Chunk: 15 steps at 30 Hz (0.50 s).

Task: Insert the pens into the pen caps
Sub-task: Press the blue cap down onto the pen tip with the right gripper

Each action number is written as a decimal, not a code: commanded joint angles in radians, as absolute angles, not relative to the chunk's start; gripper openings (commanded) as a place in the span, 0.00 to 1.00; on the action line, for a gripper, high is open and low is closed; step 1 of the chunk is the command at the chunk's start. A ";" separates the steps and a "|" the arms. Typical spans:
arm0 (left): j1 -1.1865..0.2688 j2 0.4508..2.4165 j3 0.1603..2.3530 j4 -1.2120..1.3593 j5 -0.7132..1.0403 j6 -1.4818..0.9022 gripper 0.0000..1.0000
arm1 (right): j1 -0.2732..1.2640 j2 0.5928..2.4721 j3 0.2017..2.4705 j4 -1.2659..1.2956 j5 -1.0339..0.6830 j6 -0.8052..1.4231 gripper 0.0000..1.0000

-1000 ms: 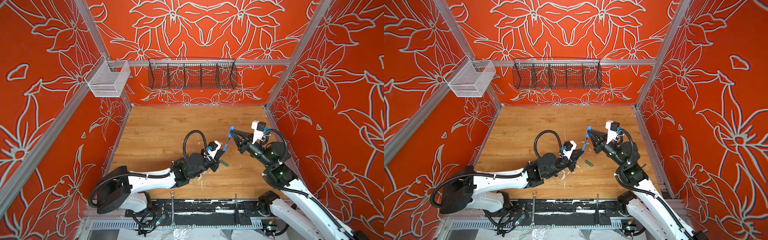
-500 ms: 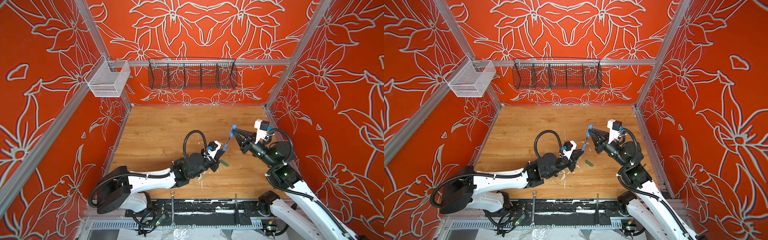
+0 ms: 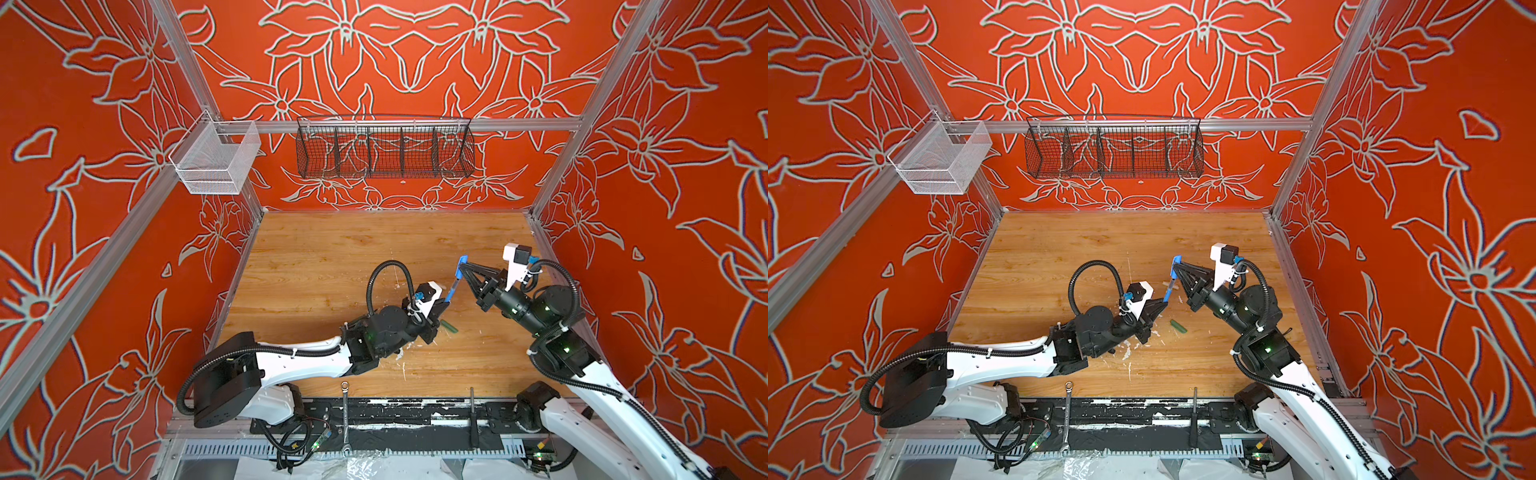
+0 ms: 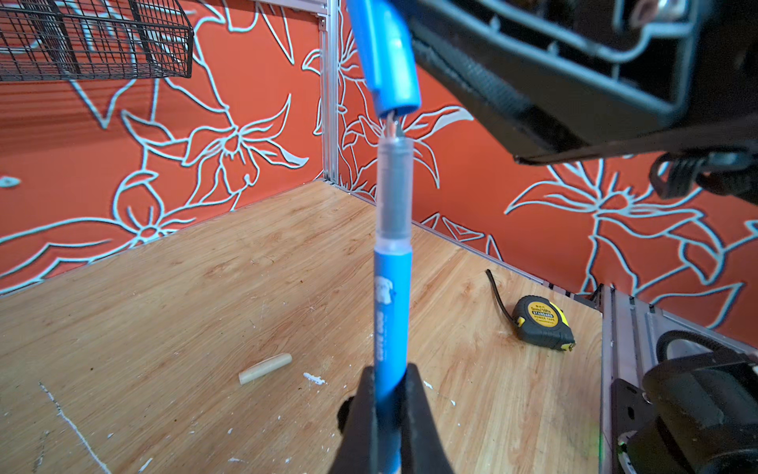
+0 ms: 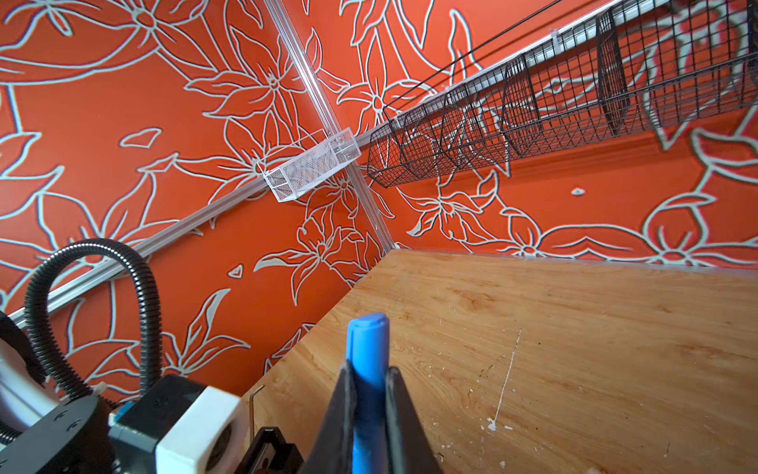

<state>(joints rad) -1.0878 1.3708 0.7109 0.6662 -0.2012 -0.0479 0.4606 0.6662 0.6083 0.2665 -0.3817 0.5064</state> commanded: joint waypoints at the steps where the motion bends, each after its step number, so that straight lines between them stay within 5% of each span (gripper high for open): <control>1: -1.091 1.361 0.729 0.676 -0.211 -0.047 0.00 | 0.471 0.653 0.592 0.309 -0.378 0.528 0.00; 15: -1.088 1.346 0.733 0.692 -0.189 -0.087 0.00 | 0.492 0.638 0.549 0.343 -0.346 0.532 0.00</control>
